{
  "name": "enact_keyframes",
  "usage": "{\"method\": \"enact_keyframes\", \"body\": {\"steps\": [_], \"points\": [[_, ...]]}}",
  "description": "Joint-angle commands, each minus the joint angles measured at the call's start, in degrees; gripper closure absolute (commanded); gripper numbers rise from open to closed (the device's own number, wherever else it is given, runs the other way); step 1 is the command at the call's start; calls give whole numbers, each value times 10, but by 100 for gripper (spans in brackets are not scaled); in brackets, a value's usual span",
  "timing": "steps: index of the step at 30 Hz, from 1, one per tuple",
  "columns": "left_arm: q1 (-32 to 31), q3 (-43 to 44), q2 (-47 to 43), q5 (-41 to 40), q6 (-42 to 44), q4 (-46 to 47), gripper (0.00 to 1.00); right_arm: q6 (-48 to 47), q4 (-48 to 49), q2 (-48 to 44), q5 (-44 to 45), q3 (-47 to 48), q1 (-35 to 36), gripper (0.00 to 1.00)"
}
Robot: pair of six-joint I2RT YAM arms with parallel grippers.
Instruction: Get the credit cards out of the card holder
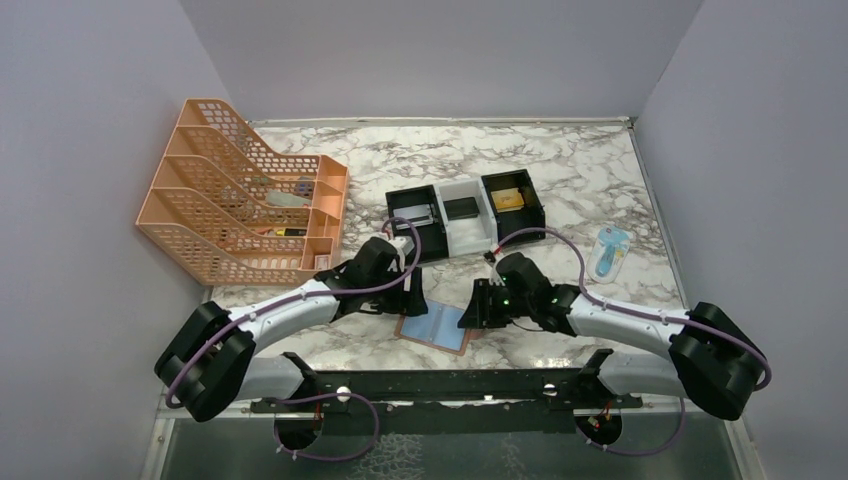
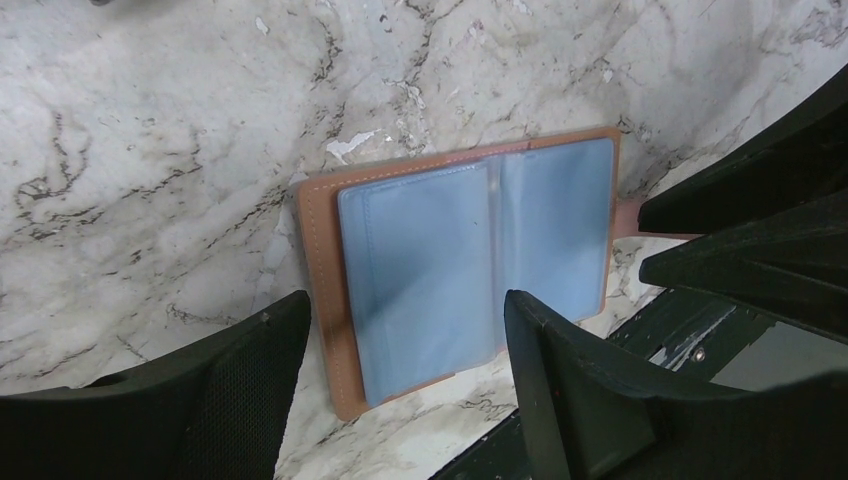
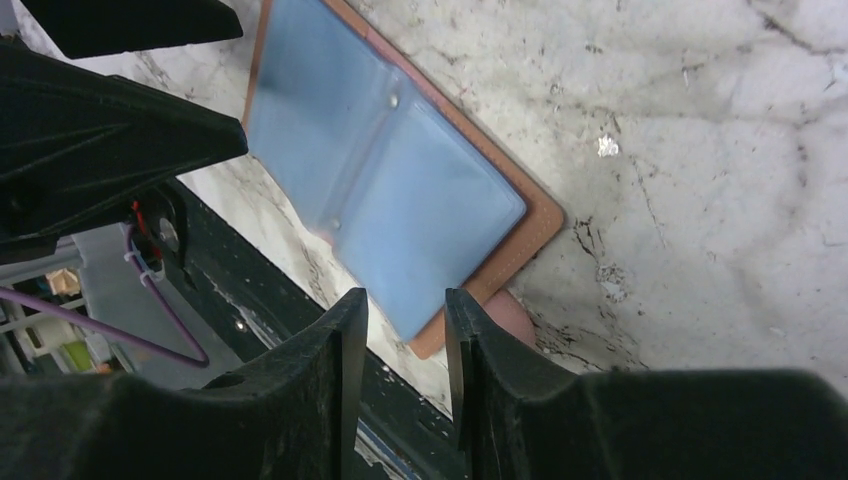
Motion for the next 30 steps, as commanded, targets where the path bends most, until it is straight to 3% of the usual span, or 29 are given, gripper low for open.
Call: {"method": "enact_keyframes", "body": {"steps": [1,12,25,28,30], "points": [[-11,-12,13,4,-9,18,28,32,33,-13,-9,-21,8,66],[-23,-23,25,-5,-14,26,34,53,89,44,-21,-31,8,70],[-38,-24,33,8,-32,54,49,49,46,66,27,-33,9,69],[-44,-13,29,-4,-28,39,48,47,44,72,36,-30,8,69],[-45,-7,20,-44,-37,8,40,47,33,70,48,-29,9,69]]}}
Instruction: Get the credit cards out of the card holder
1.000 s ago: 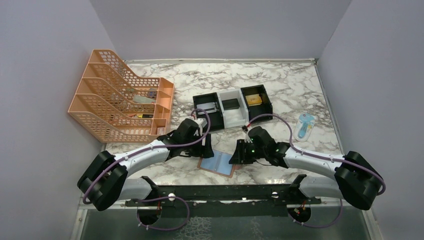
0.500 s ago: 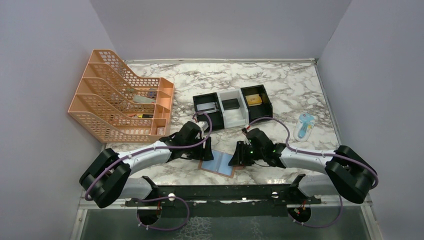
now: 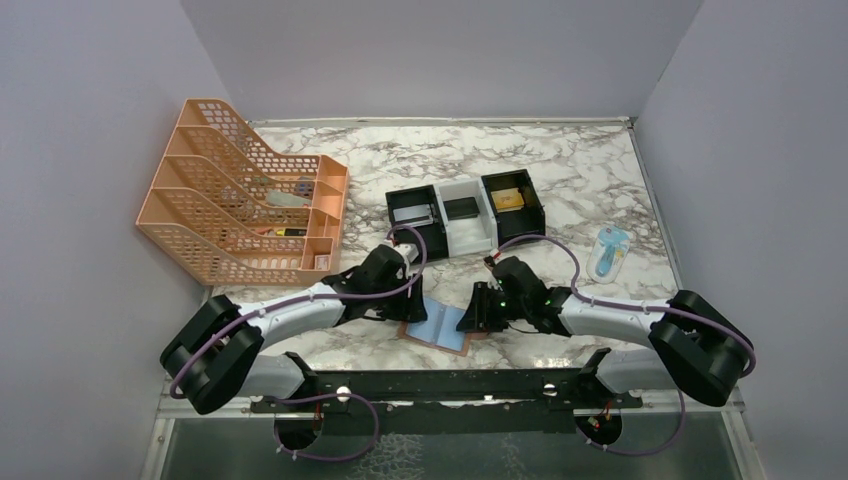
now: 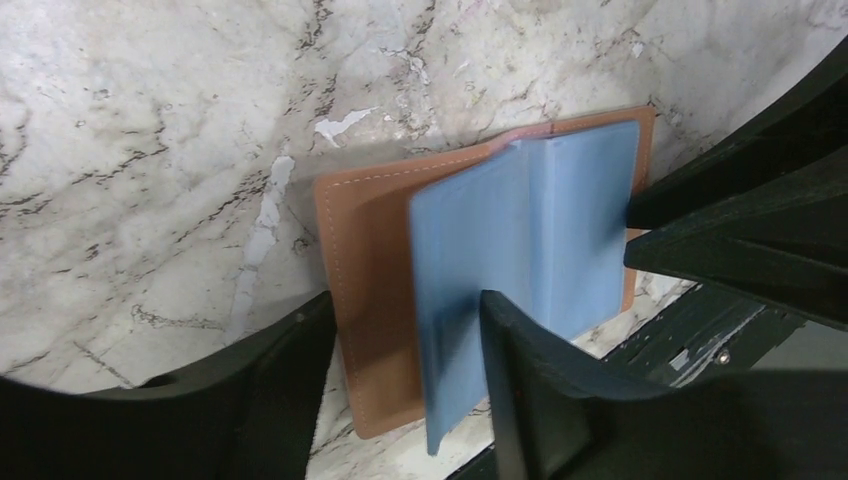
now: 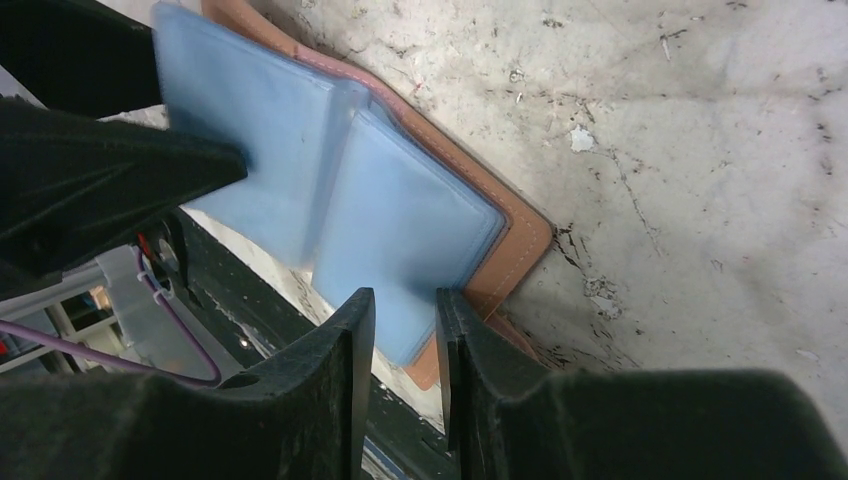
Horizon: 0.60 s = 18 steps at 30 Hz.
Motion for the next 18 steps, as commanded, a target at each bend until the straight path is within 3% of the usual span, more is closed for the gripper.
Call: {"method": "enact_keyframes", "body": {"steps": [1,9,18], "points": [[-14,17,-14,-51,-24,-37,36,-8,-29,16,50,-2,4,69],[-22,39,-57,-110,-35,-87,32,-14,-36,18,62,3,4,69],[-49,31,-12,-60,-35,-23,48,-18,-35,24,60,5,3,69]]}}
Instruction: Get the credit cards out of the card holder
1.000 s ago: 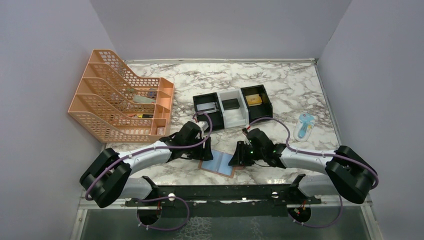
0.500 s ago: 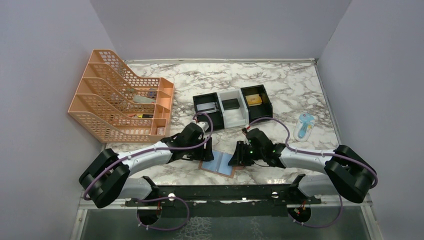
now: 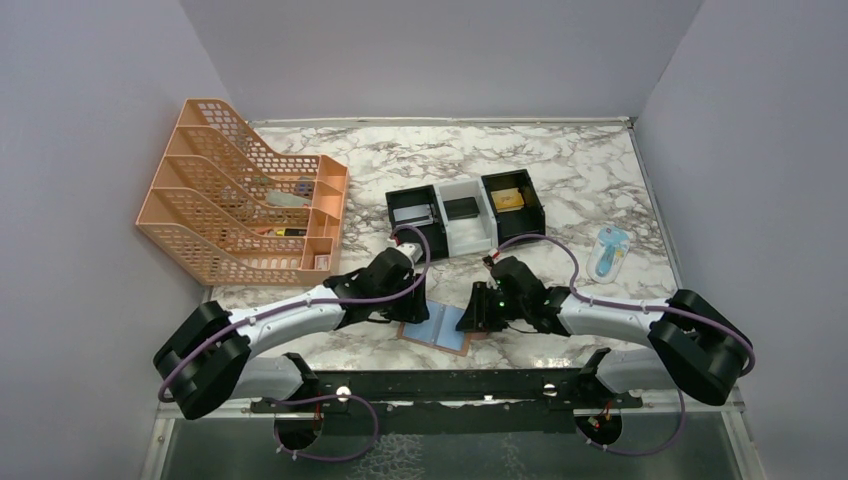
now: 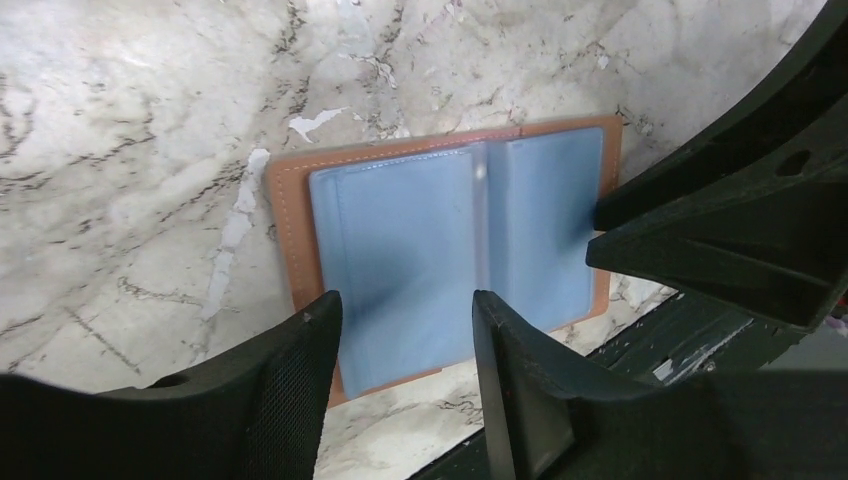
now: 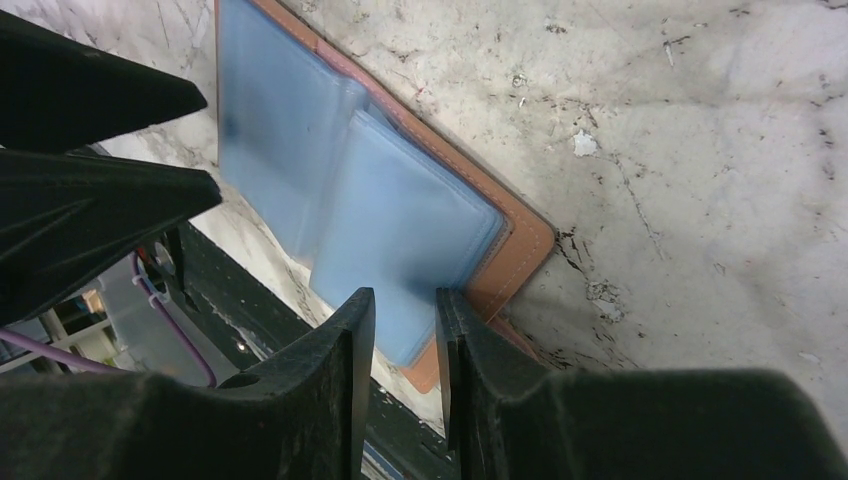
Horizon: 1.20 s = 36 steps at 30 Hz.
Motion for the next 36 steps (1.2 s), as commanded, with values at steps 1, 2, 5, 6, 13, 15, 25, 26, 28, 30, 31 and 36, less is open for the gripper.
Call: {"method": "enact_keyframes", "body": {"steps": [1,2,5,6,13,15,25,26,28,30,31,36], "points": [[-6,3,32,9,-6,27,48,-18,-32,22,50,0,4,69],[-7,2,39,6,-6,26,48,-17,-33,22,50,0,4,69],[-8,3,60,-3,-5,22,48,-17,-34,17,49,0,3,69],[-9,4,67,-5,-4,20,48,-17,-36,14,49,1,3,69],[-17,4,73,-13,-6,18,47,-27,-69,-16,40,17,3,66],[-17,3,68,-16,-7,17,46,-23,-75,-28,45,14,3,65],[-18,12,61,-19,1,10,46,-15,-54,-7,44,4,3,64],[-18,12,60,-22,1,8,45,-14,-49,-1,40,4,3,64],[-18,10,59,-25,1,7,44,-10,-32,10,34,2,3,65],[-18,6,64,-17,-2,12,44,-1,-3,23,22,-1,3,66],[-18,3,68,-11,-3,18,45,4,8,30,16,-3,3,67],[-28,-13,75,8,-18,49,47,28,71,46,-12,-9,3,71]]}}
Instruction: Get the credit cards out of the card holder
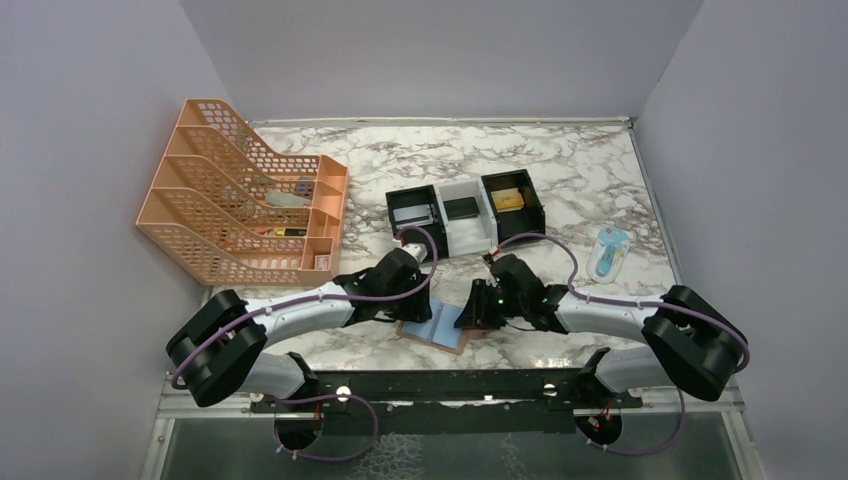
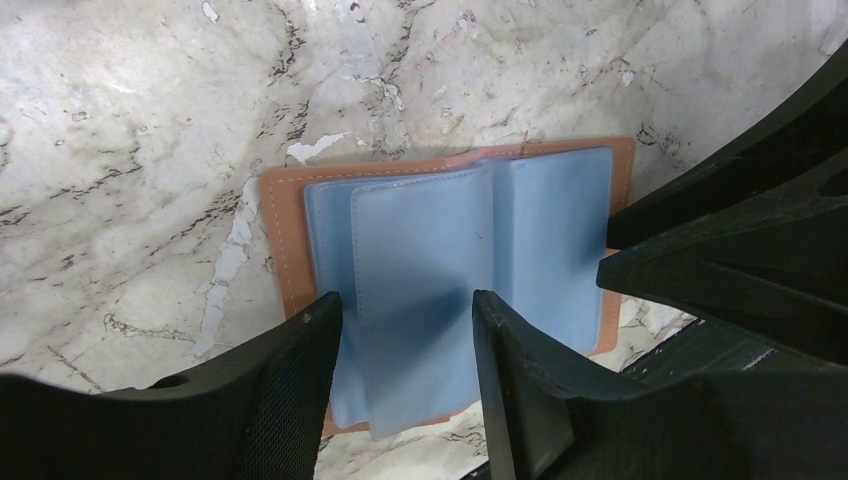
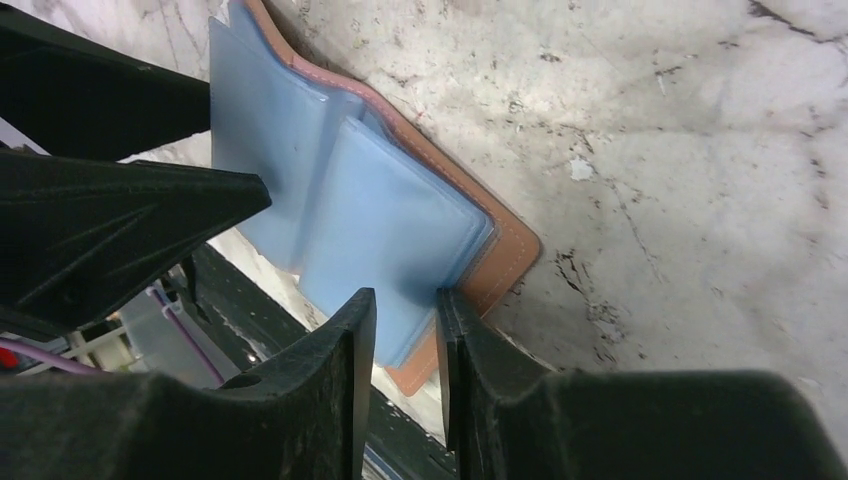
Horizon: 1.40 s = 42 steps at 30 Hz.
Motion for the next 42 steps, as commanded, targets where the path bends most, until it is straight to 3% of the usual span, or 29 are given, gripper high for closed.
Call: {"method": "enact_keyframes", "body": {"steps": [1,11,18,29,32,38,42], "points": [[-13,-23,15,16,-15,18,47,19,69,37,-17,-13,5,72],[-14,-25,-6,4,-17,15,53,31,89,54,-20,-6,5,76],[-14,-13,-10,4,-15,12,68,10,36,42,28,5,5,77],[-14,-23,-17,61,-27,66,69,-21,-11,35,74,16,5,79],[-14,-14,-29,26,-27,34,66,-34,-28,24,86,24,5,79],[-14,10,-47,-78,-16,-58,50,-59,-67,-6,112,39,5,76],[-13,17,-35,-73,-7,-55,44,-56,-70,0,98,33,5,76]]}}
